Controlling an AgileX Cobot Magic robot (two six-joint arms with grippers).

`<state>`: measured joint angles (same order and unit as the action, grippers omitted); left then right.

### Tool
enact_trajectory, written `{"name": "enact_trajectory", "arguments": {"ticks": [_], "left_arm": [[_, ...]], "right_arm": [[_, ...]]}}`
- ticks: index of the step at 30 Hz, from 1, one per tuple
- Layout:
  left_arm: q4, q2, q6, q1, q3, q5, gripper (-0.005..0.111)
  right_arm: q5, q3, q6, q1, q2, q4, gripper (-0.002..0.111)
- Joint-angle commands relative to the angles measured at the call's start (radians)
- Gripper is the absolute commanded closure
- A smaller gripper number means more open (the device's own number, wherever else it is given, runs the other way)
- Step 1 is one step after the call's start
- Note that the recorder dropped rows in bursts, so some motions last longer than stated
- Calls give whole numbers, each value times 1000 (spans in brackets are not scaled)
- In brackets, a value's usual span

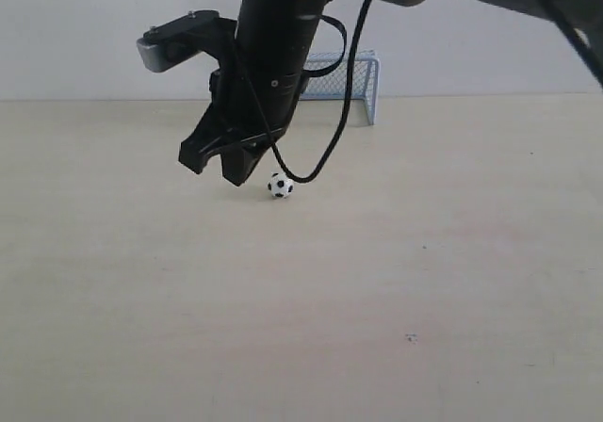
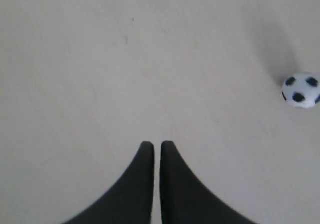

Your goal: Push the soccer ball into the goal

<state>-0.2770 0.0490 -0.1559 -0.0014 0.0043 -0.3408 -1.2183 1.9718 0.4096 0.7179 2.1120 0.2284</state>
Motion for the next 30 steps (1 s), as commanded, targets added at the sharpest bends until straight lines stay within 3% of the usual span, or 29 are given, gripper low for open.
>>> {"name": "enact_trajectory", "arguments": {"ticks": [1, 8, 30], "left_arm": [[0, 5, -9, -8, -4, 3, 100], [0, 5, -9, -8, -4, 3, 100], [0, 5, -9, -8, -4, 3, 100]], "right_arm": [[-3, -119, 10, 1, -99, -11, 108], [99, -292, -8, 1, -236, -28, 108], [307, -575, -144, 1, -490, -92, 108]]}}
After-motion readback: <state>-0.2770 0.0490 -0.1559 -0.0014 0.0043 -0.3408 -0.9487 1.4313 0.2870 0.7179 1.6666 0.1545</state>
